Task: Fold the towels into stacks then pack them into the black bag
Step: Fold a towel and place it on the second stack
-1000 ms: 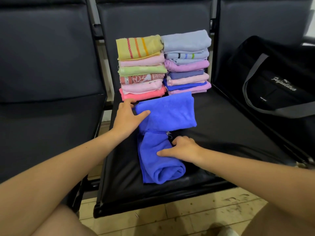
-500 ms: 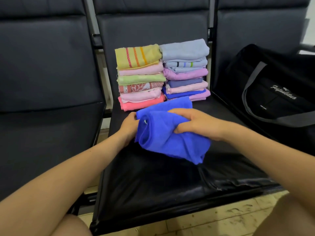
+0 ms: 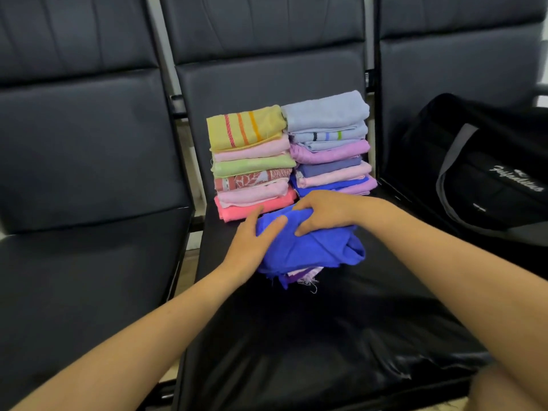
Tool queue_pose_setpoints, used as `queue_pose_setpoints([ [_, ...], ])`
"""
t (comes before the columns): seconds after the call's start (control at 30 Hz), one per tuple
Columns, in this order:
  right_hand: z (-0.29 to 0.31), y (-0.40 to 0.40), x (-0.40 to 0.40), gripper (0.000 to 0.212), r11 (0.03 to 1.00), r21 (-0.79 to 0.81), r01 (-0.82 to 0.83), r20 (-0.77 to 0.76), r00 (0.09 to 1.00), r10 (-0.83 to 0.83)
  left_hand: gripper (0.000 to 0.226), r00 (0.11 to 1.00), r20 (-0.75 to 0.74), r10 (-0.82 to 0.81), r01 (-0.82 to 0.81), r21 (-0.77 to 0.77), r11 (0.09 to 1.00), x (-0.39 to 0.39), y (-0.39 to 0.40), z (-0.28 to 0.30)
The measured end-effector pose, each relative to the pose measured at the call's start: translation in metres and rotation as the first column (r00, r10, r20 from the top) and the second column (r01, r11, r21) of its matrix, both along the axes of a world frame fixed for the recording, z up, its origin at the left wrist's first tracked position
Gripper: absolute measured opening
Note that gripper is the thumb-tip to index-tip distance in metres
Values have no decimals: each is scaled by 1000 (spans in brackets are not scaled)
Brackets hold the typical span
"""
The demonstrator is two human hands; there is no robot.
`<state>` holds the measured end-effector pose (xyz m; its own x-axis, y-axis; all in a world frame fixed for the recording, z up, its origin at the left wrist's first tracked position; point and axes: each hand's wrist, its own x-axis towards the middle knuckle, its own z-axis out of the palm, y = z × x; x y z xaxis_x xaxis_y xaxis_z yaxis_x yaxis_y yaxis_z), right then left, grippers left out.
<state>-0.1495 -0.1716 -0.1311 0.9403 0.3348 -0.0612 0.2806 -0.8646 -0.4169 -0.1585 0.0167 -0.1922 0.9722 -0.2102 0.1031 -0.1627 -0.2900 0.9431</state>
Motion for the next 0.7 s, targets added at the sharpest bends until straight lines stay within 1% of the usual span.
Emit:
queue_pose_setpoints([
  [0.03, -1, 0, 2, 35, 1000, -10, -5, 17, 1000, 5, 40, 998, 58, -20, 17, 58, 998, 1, -1, -3],
  [0.07, -1, -1, 2, 35, 1000, -10, -5, 43, 999, 6, 41, 996, 87, -32, 24, 88, 996, 2, -1, -7],
  [0.13, 1, -9, 0, 32, 999, 36, 14, 66, 998, -16, 47, 996, 90, -21, 11, 110, 994, 4, -1, -13],
  [0.2, 5, -21, -7, 31, 994, 96, 47, 34, 998, -50, 46, 997, 78, 1, -10, 122, 993, 6, -1, -17],
  [0.27, 6, -37, -13, 31, 994, 58, 95, -33, 995, -93, 44, 997, 69, 42, -50, 123, 991, 8, -5, -18],
  [0.33, 7, -51, -20, 37, 988, -43, 150, -161, 975, -155, 43, 996, 67, 65, -73, 115, 991, 9, -11, -16],
  [0.37, 6, -57, -23, 42, 984, -63, 169, -226, 957, -179, 44, 996, 56, 67, -73, 105, 992, 9, -14, -16],
  [0.4, 7, -62, -25, 44, 981, -43, 188, -257, 947, -193, 44, 997, 44, 63, -67, 94, 993, 8, -15, -15],
  [0.43, 7, -65, -27, 43, 977, 12, 214, -244, 948, -205, 45, 998, 20, 56, -58, 80, 995, 7, -16, -12],
  [0.47, 7, -66, -29, 38, 967, 91, 239, -196, 956, -217, 45, 999, -17, 43, -42, 43, 998, 5, -17, -9],
  [0.53, 6, -65, -28, 26, 930, 255, 265, -45, 964, -263, 39, 993, -114, 5, -13, -66, 998, 3, -17, -6],
  [0.6, 1, -57, -23, 17, 900, 367, 233, 63, 960, -274, 32, 981, -194, -9, -24, -165, 986, 2, -18, -2],
  [0.63, -4, -52, -19, 15, 898, 386, 208, 109, 957, -269, 32, 975, -220, -7, -38, -202, 979, 3, -18, -2],
  [0.67, -9, -48, -14, 18, 906, 376, 195, 166, 948, -273, 33, 972, -236, -5, -50, -227, 973, 5, -19, -3],
  [0.7, -16, -46, -8, 28, 910, 356, 212, 207, 932, -298, 35, 969, -248, 0, -59, -232, 971, 6, -20, -5],
])
